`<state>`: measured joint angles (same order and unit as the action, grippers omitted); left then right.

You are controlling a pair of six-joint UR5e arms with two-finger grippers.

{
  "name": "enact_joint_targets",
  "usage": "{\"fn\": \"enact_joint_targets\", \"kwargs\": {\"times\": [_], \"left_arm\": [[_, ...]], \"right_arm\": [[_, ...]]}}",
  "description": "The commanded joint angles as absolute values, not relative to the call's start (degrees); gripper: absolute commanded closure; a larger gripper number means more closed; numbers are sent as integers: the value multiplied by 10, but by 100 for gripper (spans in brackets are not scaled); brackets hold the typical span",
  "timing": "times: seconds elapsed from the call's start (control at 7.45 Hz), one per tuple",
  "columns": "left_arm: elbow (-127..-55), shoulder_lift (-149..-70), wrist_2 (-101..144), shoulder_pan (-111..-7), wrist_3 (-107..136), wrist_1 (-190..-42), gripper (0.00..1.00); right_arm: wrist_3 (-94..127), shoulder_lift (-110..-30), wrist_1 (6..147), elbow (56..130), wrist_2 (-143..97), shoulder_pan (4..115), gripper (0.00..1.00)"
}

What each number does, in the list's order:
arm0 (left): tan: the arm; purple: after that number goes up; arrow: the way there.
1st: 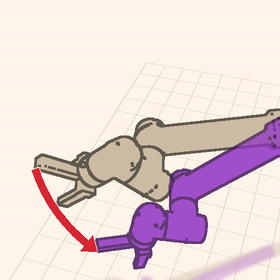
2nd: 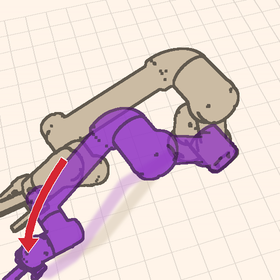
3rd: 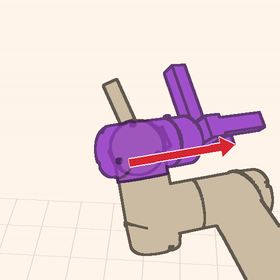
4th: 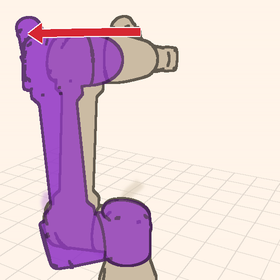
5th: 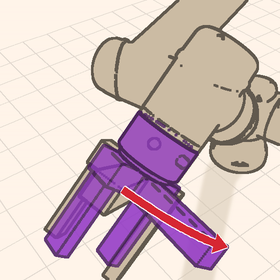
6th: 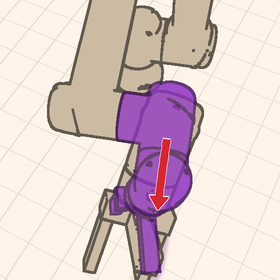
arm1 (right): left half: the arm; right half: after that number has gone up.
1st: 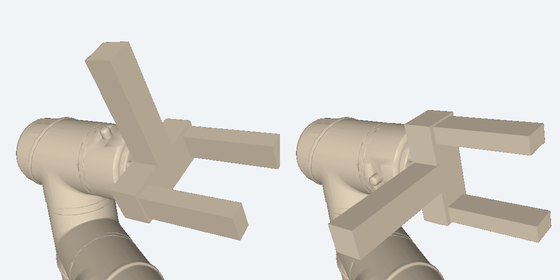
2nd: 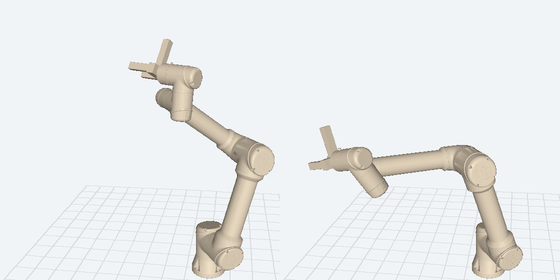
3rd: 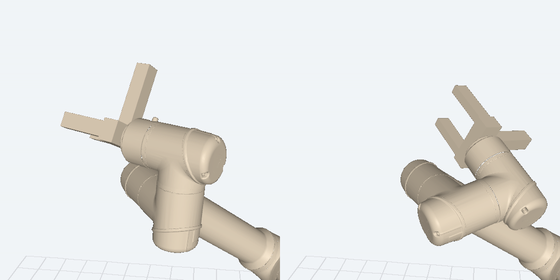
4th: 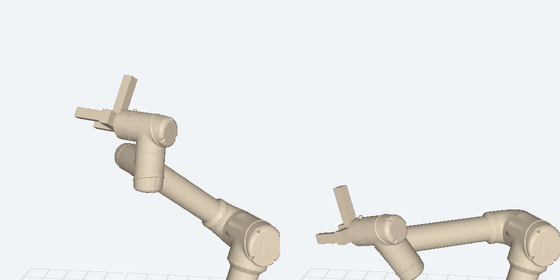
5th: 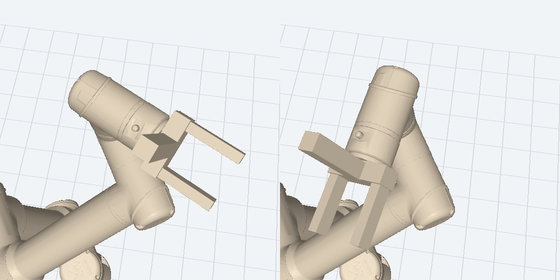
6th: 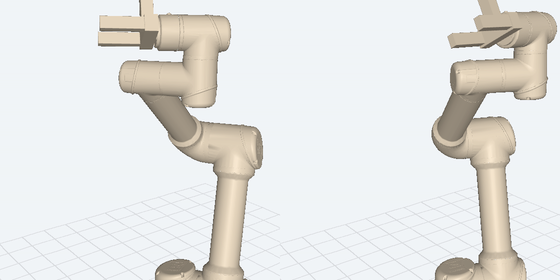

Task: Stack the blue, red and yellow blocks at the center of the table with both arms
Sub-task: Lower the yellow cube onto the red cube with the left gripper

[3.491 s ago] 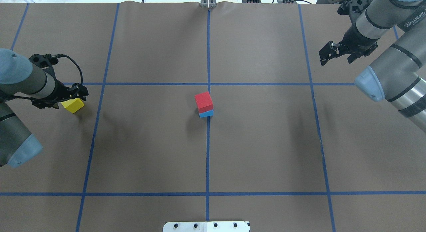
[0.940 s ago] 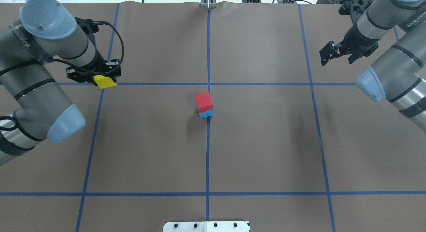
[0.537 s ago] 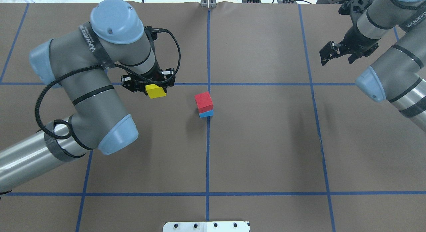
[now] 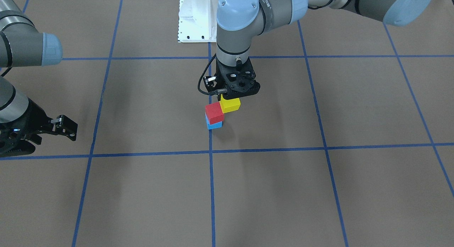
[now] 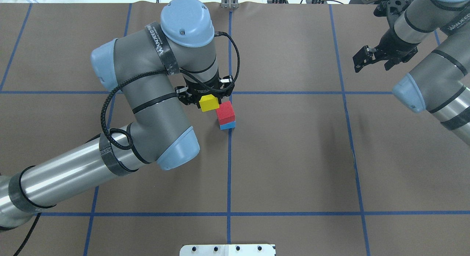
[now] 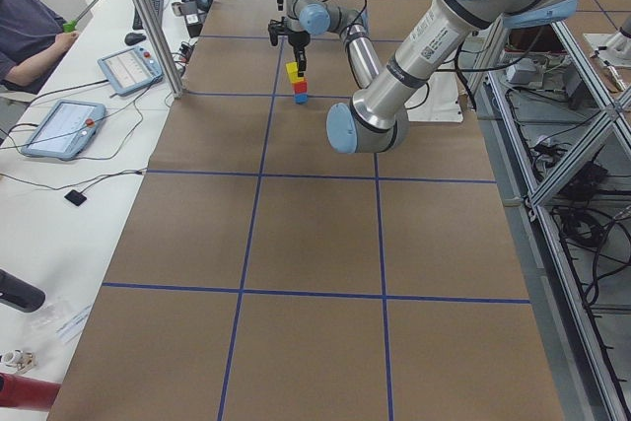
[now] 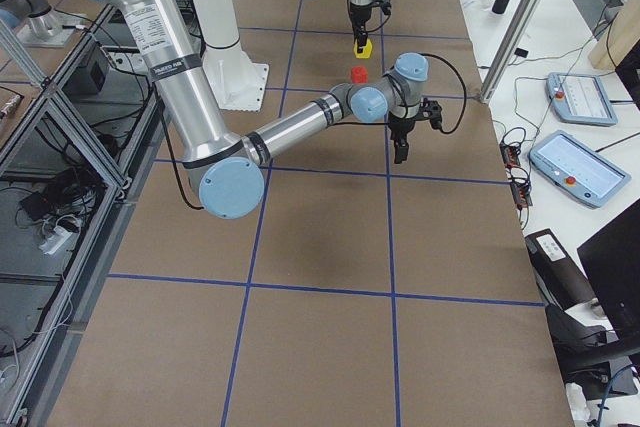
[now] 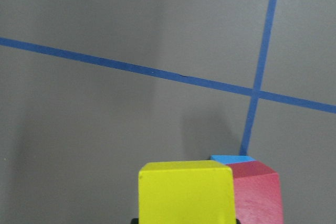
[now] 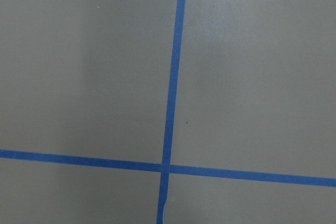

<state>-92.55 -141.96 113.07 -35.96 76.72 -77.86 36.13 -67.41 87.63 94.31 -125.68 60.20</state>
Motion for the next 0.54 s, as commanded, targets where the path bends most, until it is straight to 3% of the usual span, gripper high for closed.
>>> {"fn": "enact_joint_targets", "kwargs": {"times": [0.0,0.4], "left_arm": [[-914,-1424,1130,-352,770,-780,100],[-868,-1462,1130,-352,795,-786,100]], "right_arm": [[363,-674,876,944,-1257,602,0],[363,-674,875,944,-1257,601,0]]}}
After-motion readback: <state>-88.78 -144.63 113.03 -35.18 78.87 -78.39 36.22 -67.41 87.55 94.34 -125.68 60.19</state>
